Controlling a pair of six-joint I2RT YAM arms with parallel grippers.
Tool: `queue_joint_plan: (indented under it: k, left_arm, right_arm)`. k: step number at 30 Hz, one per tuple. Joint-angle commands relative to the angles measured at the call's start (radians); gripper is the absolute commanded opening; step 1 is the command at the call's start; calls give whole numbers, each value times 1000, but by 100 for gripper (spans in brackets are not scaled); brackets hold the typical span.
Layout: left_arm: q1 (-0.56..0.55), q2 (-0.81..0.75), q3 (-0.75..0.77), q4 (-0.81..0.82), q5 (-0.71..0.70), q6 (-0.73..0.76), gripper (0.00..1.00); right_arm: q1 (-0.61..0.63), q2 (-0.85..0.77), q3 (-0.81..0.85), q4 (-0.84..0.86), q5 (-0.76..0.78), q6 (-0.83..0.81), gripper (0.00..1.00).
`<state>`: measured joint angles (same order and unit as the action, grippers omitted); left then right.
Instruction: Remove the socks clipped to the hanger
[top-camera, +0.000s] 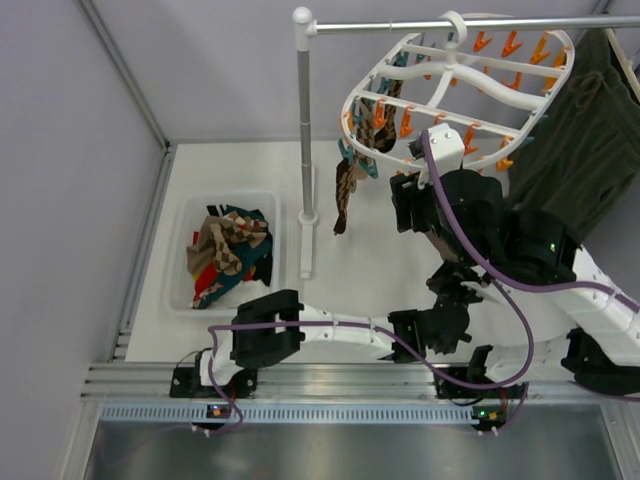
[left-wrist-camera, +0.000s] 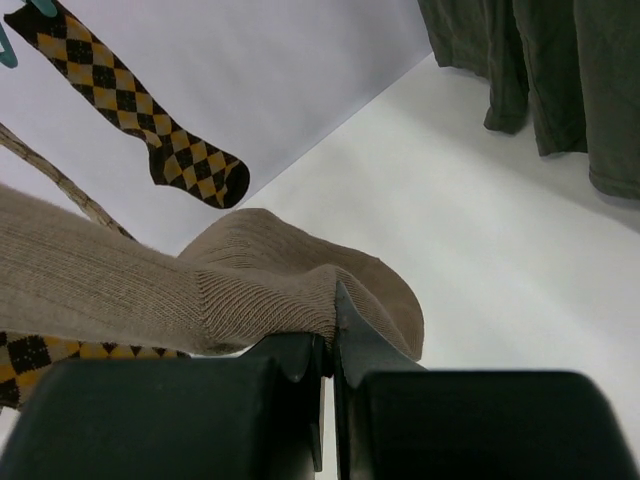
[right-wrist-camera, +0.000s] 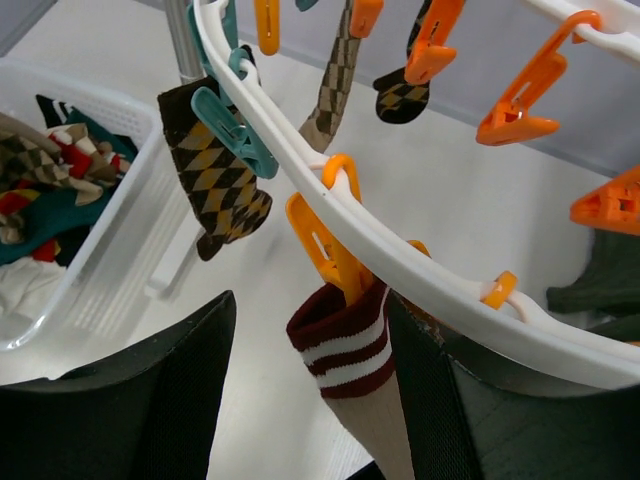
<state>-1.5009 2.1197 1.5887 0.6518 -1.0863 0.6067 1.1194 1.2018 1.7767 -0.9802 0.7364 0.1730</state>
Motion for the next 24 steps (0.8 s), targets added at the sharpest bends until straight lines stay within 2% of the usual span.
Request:
queue_joint_plan:
  k: [1, 9, 24]
  left_arm:
    - [-7, 8, 37, 46, -4, 16, 0]
    - [-13, 2, 36, 48, 8, 11, 0]
    - [-15, 0, 36, 46, 23, 18, 0]
  right_arm:
    - [16, 7, 52, 26, 95, -23, 60]
    - [17, 57, 46, 101, 139, -113, 61]
    - [43, 139, 13, 235, 478, -216, 60]
